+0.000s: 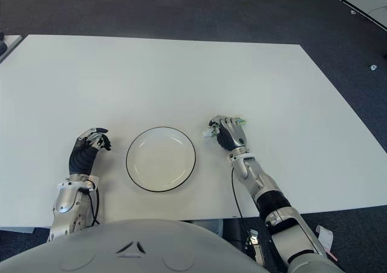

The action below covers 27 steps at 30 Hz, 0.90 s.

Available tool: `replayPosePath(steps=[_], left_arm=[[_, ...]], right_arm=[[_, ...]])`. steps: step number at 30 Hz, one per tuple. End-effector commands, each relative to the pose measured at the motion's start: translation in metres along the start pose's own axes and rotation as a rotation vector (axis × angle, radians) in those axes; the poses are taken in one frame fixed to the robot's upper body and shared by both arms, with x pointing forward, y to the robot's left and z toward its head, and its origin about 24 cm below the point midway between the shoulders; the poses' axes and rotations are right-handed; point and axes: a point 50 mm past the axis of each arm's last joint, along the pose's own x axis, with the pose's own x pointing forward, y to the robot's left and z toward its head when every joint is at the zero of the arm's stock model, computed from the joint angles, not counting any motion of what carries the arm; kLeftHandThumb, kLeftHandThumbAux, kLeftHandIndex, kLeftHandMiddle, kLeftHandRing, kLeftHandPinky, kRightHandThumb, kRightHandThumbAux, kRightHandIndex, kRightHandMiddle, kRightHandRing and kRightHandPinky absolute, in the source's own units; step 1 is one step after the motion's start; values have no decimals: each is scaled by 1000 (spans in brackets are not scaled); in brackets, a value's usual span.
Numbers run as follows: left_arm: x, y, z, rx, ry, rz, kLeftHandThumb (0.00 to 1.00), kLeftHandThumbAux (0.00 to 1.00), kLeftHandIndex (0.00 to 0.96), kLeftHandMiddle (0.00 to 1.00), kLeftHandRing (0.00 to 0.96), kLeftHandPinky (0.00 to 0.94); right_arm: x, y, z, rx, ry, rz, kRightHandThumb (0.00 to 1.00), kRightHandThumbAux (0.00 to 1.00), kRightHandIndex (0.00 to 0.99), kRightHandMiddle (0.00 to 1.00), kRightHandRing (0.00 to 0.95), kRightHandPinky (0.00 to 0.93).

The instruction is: Put the toothpaste on the table into the plate.

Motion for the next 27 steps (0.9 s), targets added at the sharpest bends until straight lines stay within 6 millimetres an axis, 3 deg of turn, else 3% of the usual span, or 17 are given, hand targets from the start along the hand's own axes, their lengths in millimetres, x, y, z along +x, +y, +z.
replayPosePath(steps=[1,8,10,13,14,17,20,27], left_arm=[[2,-1,1,-13,0,11,711,714,440,642,627,615],[3,-2,2,-11,-1,21,712,713,440,644,629,618],[4,-2,2,-9,-1,21,712,713,440,644,627,616],[3,-4,4,-4,-6,20,711,713,440,641,622,615],[3,-4,4,-3,-7,19,710,714,440,640,621,615],[3,-5,5,-3,-12,16,710,714,440,638,620,614],[3,-6,6,-4,-16,11,708,715,439,637,620,615],[4,-7,6,-17,-31,-3,707,715,440,639,626,616]], right_arm=[[-15,20,-3,28,64,81,1000,672,424,395,460,484],[0,-3,-13,36,66,89,956,666,449,409,469,442],[11,-23,-22,34,59,107,840,687,432,340,370,366],[24,-61,-29,0,1,165,754,703,418,248,264,276],[26,-68,-29,-13,-18,186,732,643,346,215,228,240],[30,-80,-30,-50,-52,250,707,575,267,176,186,199],[31,-86,-31,-91,-80,318,660,512,179,102,87,82],[36,-95,-31,-218,-153,373,614,405,89,14,7,6]])
